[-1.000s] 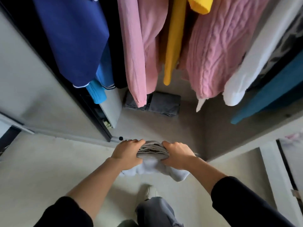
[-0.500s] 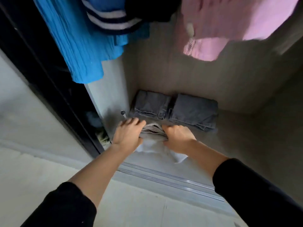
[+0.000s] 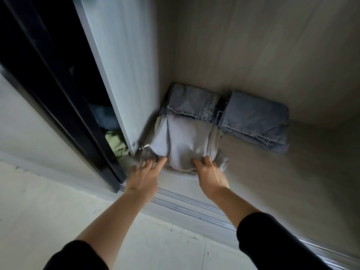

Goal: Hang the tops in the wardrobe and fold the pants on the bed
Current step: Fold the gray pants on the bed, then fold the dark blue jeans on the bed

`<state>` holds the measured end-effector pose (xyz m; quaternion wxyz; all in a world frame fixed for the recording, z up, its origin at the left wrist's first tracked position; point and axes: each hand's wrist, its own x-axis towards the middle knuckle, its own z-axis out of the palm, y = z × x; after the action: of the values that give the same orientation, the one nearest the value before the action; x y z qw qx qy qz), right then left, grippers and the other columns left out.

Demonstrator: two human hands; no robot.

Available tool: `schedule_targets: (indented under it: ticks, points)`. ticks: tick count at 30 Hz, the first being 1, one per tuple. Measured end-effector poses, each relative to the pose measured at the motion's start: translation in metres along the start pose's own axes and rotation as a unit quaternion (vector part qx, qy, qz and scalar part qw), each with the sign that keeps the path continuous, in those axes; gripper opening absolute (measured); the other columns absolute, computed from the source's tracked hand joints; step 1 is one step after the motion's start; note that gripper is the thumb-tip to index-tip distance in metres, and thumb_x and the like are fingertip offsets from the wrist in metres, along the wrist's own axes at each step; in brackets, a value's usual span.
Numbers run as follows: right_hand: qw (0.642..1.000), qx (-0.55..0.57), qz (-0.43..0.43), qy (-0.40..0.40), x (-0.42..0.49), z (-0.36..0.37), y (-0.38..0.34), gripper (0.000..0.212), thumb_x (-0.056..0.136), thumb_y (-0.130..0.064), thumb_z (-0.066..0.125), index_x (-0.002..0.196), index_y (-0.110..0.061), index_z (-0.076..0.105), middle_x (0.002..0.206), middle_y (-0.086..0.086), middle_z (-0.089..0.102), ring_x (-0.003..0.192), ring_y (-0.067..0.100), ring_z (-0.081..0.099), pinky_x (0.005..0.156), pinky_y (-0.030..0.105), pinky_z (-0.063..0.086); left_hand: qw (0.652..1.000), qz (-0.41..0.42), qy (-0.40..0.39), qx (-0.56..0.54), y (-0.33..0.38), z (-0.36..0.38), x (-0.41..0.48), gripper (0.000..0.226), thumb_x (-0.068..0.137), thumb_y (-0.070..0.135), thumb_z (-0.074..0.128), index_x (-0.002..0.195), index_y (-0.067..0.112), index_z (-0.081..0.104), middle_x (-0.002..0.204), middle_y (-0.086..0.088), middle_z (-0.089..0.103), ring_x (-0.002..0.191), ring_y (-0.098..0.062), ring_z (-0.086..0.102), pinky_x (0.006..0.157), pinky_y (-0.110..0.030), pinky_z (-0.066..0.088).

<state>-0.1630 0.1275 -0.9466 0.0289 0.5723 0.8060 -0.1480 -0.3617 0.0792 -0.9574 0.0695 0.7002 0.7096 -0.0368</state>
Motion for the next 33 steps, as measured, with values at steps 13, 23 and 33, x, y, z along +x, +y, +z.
schedule_targets:
  ticks: [13, 23, 33]
  points:
    - [0.989, 0.106, 0.048, -0.09, -0.086, -0.135, -0.045, 0.054, 0.094, -0.015, 0.051, 0.145, -0.014, 0.033, 0.144, 0.009, 0.033, 0.129, 0.03, 0.041, 0.101, 0.04, 0.044, 0.991, -0.037, -0.064, -0.112, 0.026, -0.155, -0.063, 0.062, 0.088, 0.016, 0.049, 0.144, 0.026, 0.025, 0.133, -0.001, 0.05, 0.115, -0.022, 0.051, 0.085, -0.037, 0.05]
    - [0.982, 0.139, 0.112, -0.068, -0.277, -0.403, -0.11, 0.048, 0.092, -0.024, 0.055, 0.136, -0.011, 0.043, 0.135, 0.009, 0.045, 0.123, 0.03, 0.046, 0.101, 0.035, 0.042, 0.986, 0.008, -0.093, -0.141, 0.092, -0.441, -0.198, 0.04, 0.086, 0.019, 0.052, 0.126, 0.018, 0.047, 0.119, -0.007, 0.058, 0.109, -0.026, 0.055, 0.076, -0.035, 0.044]
    - [0.954, 0.162, 0.249, 0.028, -0.452, -0.576, -0.113, 0.055, 0.088, -0.023, 0.059, 0.139, -0.016, 0.041, 0.131, 0.008, 0.045, 0.122, 0.03, 0.048, 0.096, 0.036, 0.044, 0.971, 0.177, -0.106, -0.121, 0.187, -0.625, -0.293, 0.045, 0.089, 0.024, 0.054, 0.133, 0.023, 0.045, 0.132, -0.004, 0.049, 0.12, -0.026, 0.05, 0.09, -0.036, 0.044]
